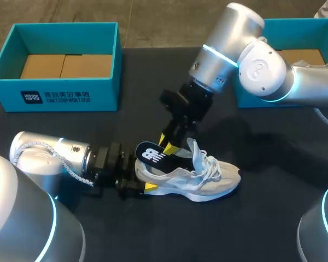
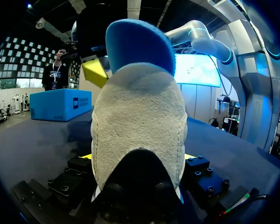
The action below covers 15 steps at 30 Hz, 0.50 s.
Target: Take the shoe out of the shoebox, open the shoe tongue, remove and reinsert the insole, then place the shoe into the shoebox
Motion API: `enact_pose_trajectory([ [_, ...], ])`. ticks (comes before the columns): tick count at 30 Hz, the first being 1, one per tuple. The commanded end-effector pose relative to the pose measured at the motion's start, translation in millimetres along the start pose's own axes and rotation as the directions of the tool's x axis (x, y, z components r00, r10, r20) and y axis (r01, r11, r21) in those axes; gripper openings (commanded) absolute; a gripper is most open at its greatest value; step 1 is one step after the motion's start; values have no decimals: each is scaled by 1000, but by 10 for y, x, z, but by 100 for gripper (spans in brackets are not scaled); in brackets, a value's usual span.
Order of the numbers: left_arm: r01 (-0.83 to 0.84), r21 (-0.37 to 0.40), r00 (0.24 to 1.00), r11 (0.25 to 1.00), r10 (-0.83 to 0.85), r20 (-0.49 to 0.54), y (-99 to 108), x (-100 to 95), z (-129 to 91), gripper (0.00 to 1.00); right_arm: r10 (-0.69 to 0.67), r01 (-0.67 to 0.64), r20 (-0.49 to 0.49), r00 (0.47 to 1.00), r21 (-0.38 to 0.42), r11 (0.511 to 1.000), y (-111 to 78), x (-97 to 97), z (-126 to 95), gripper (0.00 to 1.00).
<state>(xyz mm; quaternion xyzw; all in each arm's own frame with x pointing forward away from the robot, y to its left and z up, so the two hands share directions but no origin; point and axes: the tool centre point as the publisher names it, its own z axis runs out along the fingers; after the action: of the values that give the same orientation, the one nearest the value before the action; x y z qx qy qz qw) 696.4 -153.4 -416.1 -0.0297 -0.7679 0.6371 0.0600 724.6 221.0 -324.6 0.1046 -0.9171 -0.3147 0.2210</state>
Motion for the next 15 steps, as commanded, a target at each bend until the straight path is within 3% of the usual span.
enact_pose_trajectory([
  [1, 1, -2, 1000, 1000, -1, 1, 26, -15, -8, 0, 22, -23, -43, 999, -5, 1000, -39, -93, 39, 39],
  [10, 1, -2, 1000, 1000, -1, 1, 26, -15, -8, 0, 121, -114, -135, 983, 57, 992, -19, -131, 95, 27],
  [15, 1, -2, 1000, 1000, -1, 1, 26, -15, -8, 0, 149, -138, -159, 976, 77, 987, -35, -92, 133, 27],
])
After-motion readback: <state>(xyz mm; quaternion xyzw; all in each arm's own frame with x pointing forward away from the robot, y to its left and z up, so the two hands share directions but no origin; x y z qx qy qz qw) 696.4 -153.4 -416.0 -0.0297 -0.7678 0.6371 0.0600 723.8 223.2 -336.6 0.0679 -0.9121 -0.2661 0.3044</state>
